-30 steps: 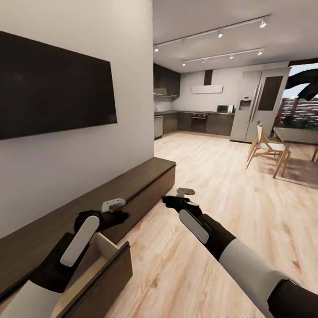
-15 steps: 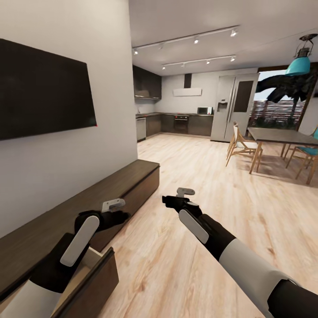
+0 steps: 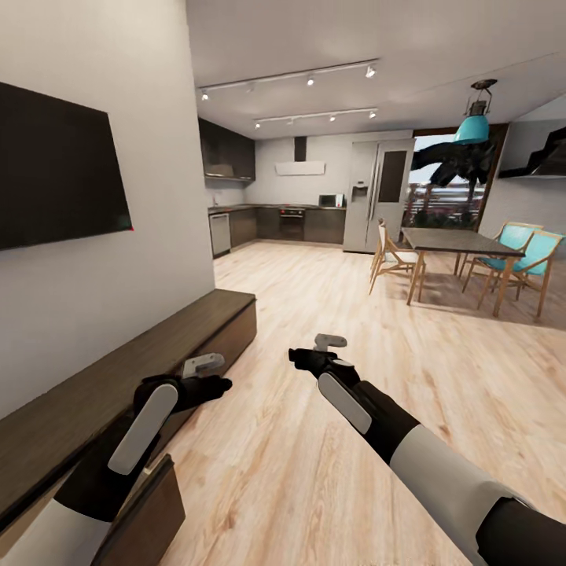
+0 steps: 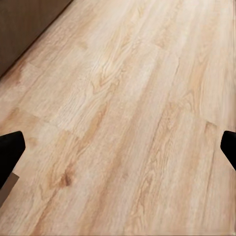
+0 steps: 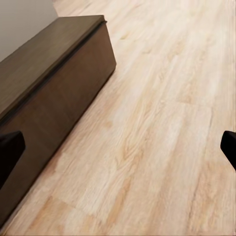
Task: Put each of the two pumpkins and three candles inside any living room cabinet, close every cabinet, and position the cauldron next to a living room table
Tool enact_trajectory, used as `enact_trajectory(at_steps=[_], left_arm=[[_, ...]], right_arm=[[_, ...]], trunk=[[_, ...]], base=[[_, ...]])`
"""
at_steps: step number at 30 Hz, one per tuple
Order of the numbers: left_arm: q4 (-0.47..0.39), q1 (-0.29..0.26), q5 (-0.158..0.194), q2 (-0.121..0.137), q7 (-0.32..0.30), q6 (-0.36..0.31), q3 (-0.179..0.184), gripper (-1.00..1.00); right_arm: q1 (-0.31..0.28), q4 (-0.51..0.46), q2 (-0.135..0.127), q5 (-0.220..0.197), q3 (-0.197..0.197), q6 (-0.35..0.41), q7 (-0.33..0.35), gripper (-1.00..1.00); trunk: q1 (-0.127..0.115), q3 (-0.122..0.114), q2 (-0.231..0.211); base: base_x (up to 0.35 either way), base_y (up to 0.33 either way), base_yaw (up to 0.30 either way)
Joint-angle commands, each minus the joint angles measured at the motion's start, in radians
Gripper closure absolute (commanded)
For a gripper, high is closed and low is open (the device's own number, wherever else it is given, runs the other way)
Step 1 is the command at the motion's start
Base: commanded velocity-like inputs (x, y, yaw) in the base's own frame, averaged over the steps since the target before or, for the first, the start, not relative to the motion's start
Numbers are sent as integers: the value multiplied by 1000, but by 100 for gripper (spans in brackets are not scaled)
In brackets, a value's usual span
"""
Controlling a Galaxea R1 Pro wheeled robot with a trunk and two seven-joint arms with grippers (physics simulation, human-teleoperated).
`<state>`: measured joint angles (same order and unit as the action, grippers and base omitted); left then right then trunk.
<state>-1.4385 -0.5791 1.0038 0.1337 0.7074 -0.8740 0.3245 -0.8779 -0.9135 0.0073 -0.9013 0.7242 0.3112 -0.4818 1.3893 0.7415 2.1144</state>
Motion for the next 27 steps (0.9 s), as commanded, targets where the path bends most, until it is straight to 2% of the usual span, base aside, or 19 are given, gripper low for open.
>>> enact_trajectory(at_steps=[1,7,15,27], left_arm=[[-1,-1,10,1,10,0,2,-100],[0,-1,9,-2,12,0,3,-100],[0,-1,9,-1,12,0,4,-100],[0,-1,9,0,13,0,4,-100]], right_arm=[[-1,-1,0,-6,3,2,-7,-100],[-1,1,-1,-7,2,2,-8,-100],[-1,1,-1,-7,3,2,-8,-100],[-1,27,-1,-7,3,1,-7,-100]], trunk=[[0,0,1],[0,-5,1],[0,-12,1],[0,-22,1]], base=[[0,0,-260],[0,-38,-260],[32,-215,-263],[191,-220,-267]])
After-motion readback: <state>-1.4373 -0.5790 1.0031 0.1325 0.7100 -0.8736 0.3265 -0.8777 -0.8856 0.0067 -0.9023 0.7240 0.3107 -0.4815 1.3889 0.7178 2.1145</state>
